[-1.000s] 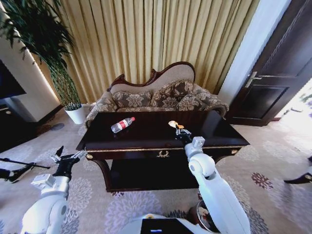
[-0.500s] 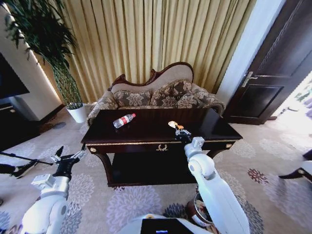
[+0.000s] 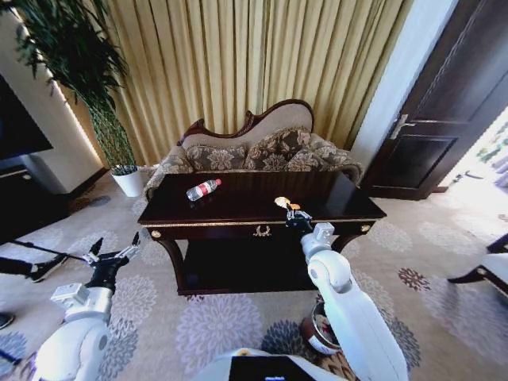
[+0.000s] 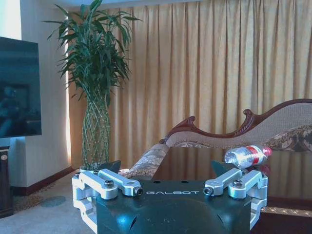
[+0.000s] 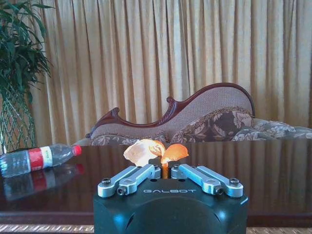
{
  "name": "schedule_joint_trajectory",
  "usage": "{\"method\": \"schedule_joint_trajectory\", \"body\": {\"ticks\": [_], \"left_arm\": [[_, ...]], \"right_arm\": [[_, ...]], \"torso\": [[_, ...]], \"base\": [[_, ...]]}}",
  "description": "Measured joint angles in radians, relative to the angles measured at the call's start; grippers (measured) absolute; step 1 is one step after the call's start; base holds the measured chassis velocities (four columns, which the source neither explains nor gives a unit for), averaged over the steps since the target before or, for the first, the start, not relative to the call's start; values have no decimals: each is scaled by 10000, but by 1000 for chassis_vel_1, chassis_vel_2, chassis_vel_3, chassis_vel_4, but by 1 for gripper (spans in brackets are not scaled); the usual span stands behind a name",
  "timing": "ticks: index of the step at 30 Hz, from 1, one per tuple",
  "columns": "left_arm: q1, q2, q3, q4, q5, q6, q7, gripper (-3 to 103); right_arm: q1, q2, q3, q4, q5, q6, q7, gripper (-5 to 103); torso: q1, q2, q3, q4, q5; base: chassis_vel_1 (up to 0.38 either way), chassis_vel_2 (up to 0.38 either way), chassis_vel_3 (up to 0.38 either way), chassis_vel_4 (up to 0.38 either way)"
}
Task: Move to the front of the table and place the trash on the table into the trash bin.
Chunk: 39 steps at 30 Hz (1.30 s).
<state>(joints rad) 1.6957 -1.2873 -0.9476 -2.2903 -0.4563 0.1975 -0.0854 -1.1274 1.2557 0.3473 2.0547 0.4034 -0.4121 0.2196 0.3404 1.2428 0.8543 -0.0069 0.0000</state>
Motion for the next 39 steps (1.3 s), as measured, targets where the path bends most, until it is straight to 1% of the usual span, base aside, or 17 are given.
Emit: {"method": "schedule_joint_trajectory", "body": {"ticks": [10,12,20,34,39], "left_arm": [[1,-13,-1,-15,7,0,1,100],[5,-27,4,-4,24,-22,2,100],[16,-24,3,-2,31,-27,3,100],[53,-64,-10,-32,44,-28,17,100],[58,-64,-16,-44,44,-28,27,100]], "right_arm": [[23,37,4,-58,-8,74,4,5],[-1,100,-43,-129,-94,180,5,5],[-23,253,-118,-172,-135,208,2,5],[-174,317,-19,-405,-171,268,-21,5],[-250,413,78,-954,-433,571,-32,5]], "torso": [[-1,0,0,0,0],[-2,1,-1,0,1],[-1,0,0,1,0],[1,-1,1,-1,0],[0,-1,0,0,0]], "base": [[164,-169,-152,169],[129,-140,-135,111],[109,-98,-97,95],[2,-4,-5,3],[0,0,0,0]]}}
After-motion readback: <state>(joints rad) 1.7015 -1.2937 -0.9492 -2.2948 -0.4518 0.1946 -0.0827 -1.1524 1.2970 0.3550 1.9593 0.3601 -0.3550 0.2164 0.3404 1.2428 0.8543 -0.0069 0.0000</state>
